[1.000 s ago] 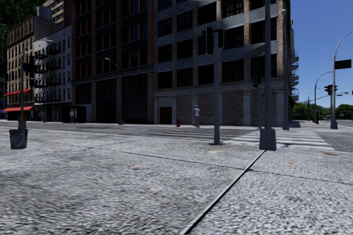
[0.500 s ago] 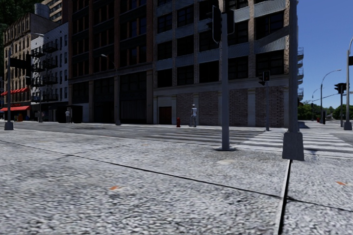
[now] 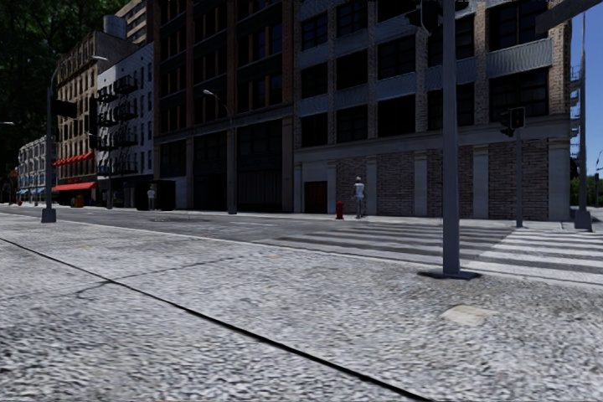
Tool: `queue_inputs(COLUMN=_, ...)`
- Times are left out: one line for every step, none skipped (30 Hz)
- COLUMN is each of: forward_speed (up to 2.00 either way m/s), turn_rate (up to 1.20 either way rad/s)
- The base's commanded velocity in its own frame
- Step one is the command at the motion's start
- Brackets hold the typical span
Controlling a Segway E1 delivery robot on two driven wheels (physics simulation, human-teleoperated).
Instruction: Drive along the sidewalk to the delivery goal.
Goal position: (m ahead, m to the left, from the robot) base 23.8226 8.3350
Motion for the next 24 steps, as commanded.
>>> queue_inputs(forward_speed=2.00, turn_rate=0.05)
queue_inputs(forward_speed=2.00, turn_rate=0.04)
queue_inputs(forward_speed=2.00, turn_rate=0.01)
queue_inputs(forward_speed=2.00, turn_rate=0.00)
queue_inputs(forward_speed=2.00, turn_rate=0.00)
queue_inputs(forward_speed=2.00, turn_rate=0.00)
queue_inputs(forward_speed=2.00, turn_rate=0.00)
queue_inputs(forward_speed=2.00, turn_rate=0.00)
queue_inputs(forward_speed=2.00, turn_rate=0.00)
queue_inputs(forward_speed=2.00, turn_rate=0.00)
queue_inputs(forward_speed=2.00, turn_rate=0.00)
queue_inputs(forward_speed=2.00, turn_rate=0.00)
queue_inputs(forward_speed=2.00, turn_rate=0.00)
queue_inputs(forward_speed=2.00, turn_rate=0.00)
queue_inputs(forward_speed=2.00, turn_rate=0.00)
queue_inputs(forward_speed=2.00, turn_rate=0.00)
queue_inputs(forward_speed=2.00, turn_rate=0.00)
queue_inputs(forward_speed=2.00, turn_rate=0.00)
queue_inputs(forward_speed=2.00, turn_rate=0.00)
queue_inputs(forward_speed=2.00, turn_rate=0.00)
queue_inputs(forward_speed=2.00, turn_rate=0.00)
queue_inputs(forward_speed=2.00, turn_rate=0.00)
queue_inputs(forward_speed=2.00, turn_rate=0.00)
queue_inputs(forward_speed=2.00, turn_rate=0.00)
